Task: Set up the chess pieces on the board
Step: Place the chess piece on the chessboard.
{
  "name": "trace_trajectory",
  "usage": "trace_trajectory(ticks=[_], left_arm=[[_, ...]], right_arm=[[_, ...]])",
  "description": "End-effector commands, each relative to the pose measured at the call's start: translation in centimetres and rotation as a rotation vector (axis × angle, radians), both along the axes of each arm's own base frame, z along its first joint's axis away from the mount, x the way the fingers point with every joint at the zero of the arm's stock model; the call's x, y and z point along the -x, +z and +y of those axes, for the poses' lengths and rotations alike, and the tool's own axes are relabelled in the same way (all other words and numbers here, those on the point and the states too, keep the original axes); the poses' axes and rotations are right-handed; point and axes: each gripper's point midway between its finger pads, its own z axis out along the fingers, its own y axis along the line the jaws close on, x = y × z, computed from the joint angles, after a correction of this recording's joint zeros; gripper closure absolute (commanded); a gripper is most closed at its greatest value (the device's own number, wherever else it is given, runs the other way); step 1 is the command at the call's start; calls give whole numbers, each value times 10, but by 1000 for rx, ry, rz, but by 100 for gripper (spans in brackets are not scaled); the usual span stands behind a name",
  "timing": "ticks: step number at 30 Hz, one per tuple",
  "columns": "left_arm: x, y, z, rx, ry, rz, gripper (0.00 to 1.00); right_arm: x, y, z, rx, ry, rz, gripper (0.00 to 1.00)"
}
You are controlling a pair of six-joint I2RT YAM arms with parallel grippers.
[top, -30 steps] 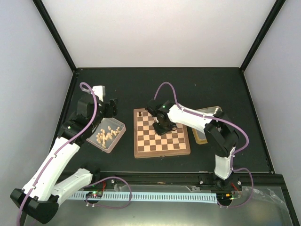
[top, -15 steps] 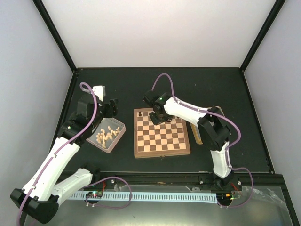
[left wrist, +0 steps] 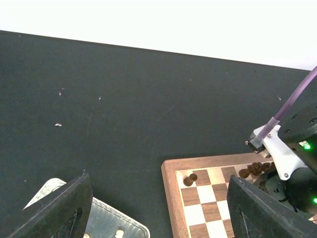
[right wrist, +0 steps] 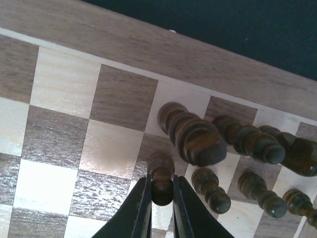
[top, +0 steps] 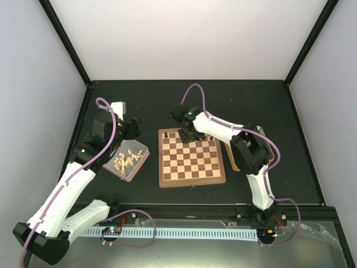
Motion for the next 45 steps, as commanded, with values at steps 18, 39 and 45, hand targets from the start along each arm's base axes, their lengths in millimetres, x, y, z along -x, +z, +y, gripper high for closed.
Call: trace_trajectory(ticks=[18, 39, 45], left_arm=[[-4, 4, -1, 18, -3, -18, 24], [-4, 2, -1, 19, -1, -16, 24], [-4, 2, -1, 19, -2, -15, 24]], right_arm=[[-10, 10, 1, -4, -1, -25, 81], [-8, 0, -2, 1, 16, 5, 90], [-2, 9, -6, -12, 15, 0, 91]])
